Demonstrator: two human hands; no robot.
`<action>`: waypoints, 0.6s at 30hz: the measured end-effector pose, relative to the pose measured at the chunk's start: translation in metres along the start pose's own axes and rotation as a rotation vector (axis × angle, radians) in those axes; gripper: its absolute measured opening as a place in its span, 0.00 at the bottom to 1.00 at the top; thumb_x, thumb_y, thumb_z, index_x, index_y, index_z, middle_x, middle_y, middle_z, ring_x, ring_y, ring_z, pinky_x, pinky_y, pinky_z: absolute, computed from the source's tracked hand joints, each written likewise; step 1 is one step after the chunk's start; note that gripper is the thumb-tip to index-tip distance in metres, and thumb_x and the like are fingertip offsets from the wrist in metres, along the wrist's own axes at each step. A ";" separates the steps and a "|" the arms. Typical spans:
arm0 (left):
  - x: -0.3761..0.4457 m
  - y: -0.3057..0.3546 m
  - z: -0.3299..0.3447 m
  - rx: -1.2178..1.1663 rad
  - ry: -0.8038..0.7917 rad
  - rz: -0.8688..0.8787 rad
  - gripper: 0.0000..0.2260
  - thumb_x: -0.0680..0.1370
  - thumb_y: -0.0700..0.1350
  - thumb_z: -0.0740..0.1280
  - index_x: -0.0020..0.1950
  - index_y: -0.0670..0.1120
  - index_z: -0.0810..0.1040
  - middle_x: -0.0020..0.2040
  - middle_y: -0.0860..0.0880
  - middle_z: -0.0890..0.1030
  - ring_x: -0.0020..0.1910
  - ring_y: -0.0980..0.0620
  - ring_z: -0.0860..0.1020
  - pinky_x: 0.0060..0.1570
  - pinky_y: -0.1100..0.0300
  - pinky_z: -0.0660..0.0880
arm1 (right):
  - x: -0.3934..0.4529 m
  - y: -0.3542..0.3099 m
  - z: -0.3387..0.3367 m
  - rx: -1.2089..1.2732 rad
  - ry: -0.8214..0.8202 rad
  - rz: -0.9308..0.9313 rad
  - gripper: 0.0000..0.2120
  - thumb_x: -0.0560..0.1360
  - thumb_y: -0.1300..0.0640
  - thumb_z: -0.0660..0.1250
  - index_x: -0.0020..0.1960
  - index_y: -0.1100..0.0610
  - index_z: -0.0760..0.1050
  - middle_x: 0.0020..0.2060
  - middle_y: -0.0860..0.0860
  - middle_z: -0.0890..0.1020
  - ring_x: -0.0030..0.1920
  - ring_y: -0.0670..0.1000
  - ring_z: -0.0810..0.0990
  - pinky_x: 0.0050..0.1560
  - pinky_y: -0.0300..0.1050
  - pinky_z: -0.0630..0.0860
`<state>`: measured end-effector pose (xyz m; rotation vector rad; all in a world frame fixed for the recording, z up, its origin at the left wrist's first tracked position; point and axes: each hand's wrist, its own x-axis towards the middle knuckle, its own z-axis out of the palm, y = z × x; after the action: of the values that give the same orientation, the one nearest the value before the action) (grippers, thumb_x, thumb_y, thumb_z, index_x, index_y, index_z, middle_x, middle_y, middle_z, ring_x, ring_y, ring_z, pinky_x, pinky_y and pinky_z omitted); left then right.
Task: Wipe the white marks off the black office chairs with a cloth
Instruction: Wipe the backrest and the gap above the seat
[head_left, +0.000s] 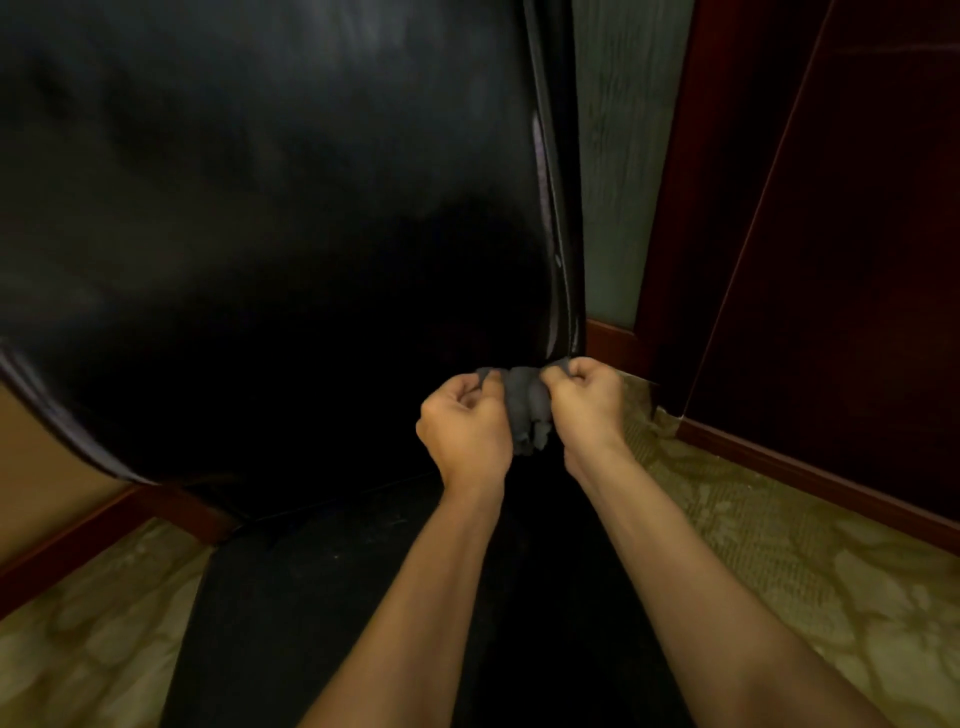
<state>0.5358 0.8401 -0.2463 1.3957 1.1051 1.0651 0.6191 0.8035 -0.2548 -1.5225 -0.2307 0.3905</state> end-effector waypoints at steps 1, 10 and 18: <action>-0.002 0.008 -0.003 -0.024 0.003 0.031 0.07 0.78 0.44 0.71 0.42 0.44 0.83 0.35 0.46 0.83 0.33 0.50 0.82 0.37 0.51 0.81 | -0.005 -0.008 -0.001 -0.017 0.004 -0.022 0.13 0.77 0.65 0.64 0.35 0.57 0.70 0.29 0.52 0.74 0.31 0.49 0.73 0.32 0.41 0.70; 0.021 0.061 -0.018 -0.070 0.023 0.195 0.07 0.77 0.44 0.72 0.39 0.50 0.81 0.33 0.52 0.83 0.33 0.57 0.81 0.39 0.58 0.79 | -0.020 -0.078 0.012 -0.223 0.096 -0.408 0.07 0.75 0.61 0.68 0.38 0.58 0.76 0.32 0.50 0.79 0.35 0.46 0.78 0.37 0.36 0.70; -0.003 0.005 -0.023 0.254 -0.143 -0.077 0.05 0.78 0.43 0.70 0.52 0.44 0.83 0.43 0.48 0.84 0.44 0.52 0.82 0.50 0.57 0.80 | -0.035 -0.016 -0.007 -0.528 0.063 -0.104 0.07 0.78 0.59 0.67 0.43 0.61 0.74 0.39 0.55 0.74 0.52 0.60 0.80 0.42 0.42 0.63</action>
<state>0.5136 0.8415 -0.2392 1.5884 1.2087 0.7767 0.5908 0.7836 -0.2353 -2.0268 -0.3830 0.2040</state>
